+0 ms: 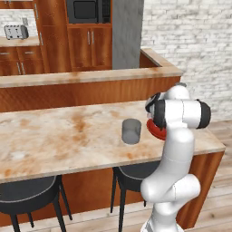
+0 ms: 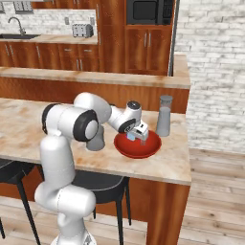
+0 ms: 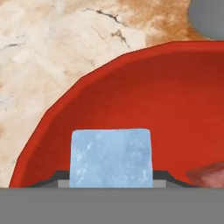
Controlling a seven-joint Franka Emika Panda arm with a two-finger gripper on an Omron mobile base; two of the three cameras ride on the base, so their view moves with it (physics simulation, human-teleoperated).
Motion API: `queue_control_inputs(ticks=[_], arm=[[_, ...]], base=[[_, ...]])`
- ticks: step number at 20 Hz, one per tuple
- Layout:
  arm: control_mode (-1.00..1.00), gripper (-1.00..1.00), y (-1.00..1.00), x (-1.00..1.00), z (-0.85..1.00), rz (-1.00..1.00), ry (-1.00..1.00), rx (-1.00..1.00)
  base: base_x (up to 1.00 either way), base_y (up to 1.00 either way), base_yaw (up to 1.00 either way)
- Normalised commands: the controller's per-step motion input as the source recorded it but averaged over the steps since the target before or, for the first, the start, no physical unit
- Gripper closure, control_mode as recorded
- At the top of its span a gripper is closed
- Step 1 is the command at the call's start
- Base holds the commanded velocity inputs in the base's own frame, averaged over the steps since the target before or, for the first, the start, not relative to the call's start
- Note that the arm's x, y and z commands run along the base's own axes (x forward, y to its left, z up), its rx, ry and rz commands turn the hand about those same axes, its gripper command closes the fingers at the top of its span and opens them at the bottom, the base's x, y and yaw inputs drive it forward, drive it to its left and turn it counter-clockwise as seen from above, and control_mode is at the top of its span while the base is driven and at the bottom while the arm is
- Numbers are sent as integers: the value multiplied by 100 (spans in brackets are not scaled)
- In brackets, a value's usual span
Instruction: There are two ice cubes in the ice bowl. Place both ice cubes in the glass cup.
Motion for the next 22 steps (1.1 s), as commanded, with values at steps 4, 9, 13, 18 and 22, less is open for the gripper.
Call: queue_control_inputs(ticks=[4, 9, 13, 18, 22], arm=[[-100, 100, 18, -62, 54, -2, 0, 0], [-100, 100, 33, -68, 100, -1, 10, 0], [-100, 100, 49, -54, 95, 0, 20, 0], [-100, 100, 77, -39, 53, 0, 21, 0], [-100, 100, 78, -19, 62, 0, 16, 0]], base=[[0, 0, 0], [0, 0, 0], [0, 0, 0], [0, 0, 0], [0, 0, 0]])
